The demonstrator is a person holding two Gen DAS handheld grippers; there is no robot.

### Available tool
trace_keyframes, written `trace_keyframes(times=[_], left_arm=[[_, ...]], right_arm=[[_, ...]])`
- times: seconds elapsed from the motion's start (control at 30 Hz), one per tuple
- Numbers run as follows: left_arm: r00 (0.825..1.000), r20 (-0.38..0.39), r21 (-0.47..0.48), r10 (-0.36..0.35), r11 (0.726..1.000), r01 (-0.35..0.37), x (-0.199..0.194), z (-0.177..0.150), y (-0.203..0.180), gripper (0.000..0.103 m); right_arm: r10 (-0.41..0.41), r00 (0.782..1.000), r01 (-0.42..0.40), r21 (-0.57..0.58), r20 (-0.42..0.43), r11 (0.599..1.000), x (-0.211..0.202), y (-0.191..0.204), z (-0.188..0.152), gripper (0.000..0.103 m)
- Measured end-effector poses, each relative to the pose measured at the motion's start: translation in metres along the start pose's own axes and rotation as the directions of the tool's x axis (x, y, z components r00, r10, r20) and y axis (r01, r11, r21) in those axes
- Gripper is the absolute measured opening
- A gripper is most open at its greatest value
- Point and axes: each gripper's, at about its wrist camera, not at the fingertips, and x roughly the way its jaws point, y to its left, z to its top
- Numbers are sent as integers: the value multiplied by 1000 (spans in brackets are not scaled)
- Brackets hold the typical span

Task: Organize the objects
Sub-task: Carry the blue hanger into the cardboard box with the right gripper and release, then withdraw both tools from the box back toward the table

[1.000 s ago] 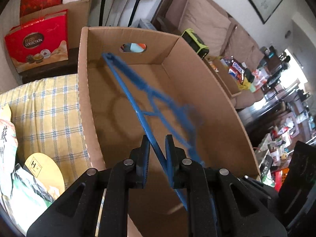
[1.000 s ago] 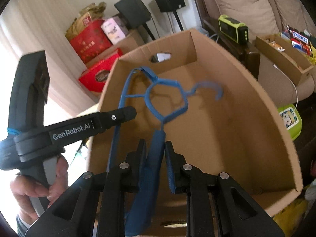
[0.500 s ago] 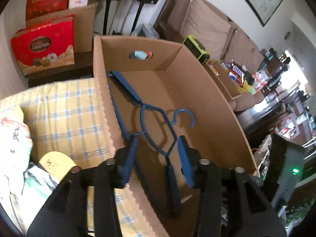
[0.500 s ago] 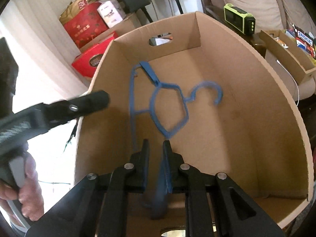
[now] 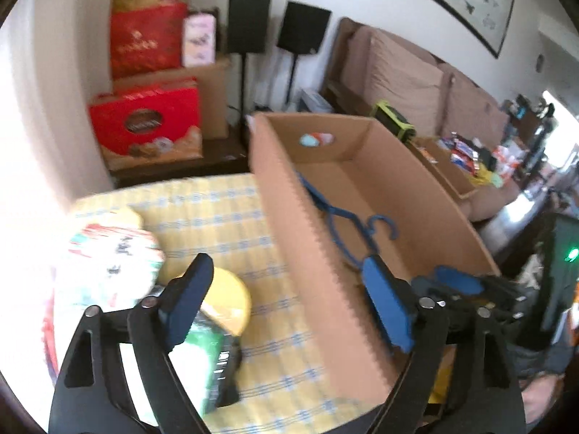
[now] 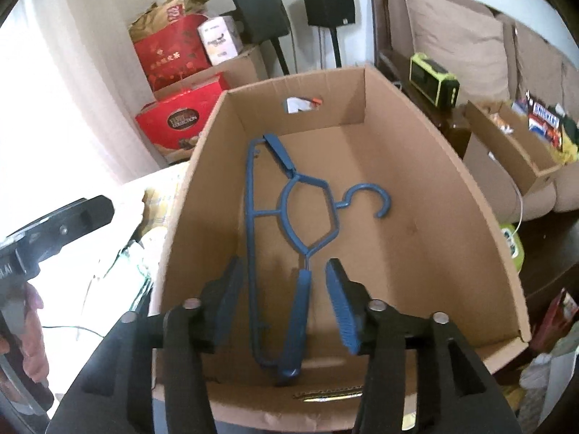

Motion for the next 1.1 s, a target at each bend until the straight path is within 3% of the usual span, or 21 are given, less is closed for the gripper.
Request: trace_keyframes(times=[0.13, 0.5, 0.7, 0.87, 1.1], left_arm=[[999, 29, 12, 27, 1000, -27, -14, -11, 9, 93], [995, 65, 22, 74, 997, -75, -38, -30, 19, 96], [997, 57, -47, 61, 997, -58, -46, -37, 34, 99], [997, 42, -71, 67, 995, -64, -51, -42, 43, 103], [990, 82, -69, 113, 992, -107, -68, -50, 60, 103]], right_arm=[[-5, 1000, 5, -25, 10, 1000, -4, 9, -1, 62], [-15, 998, 20, -76, 67, 997, -25, 35, 4, 85], [-24, 995, 33, -92, 96, 995, -34, 43, 6, 100], [-18, 994, 29, -111, 104, 993, -38, 53, 6, 102], [0, 995, 19, -179, 102, 984, -41, 78, 0, 102]])
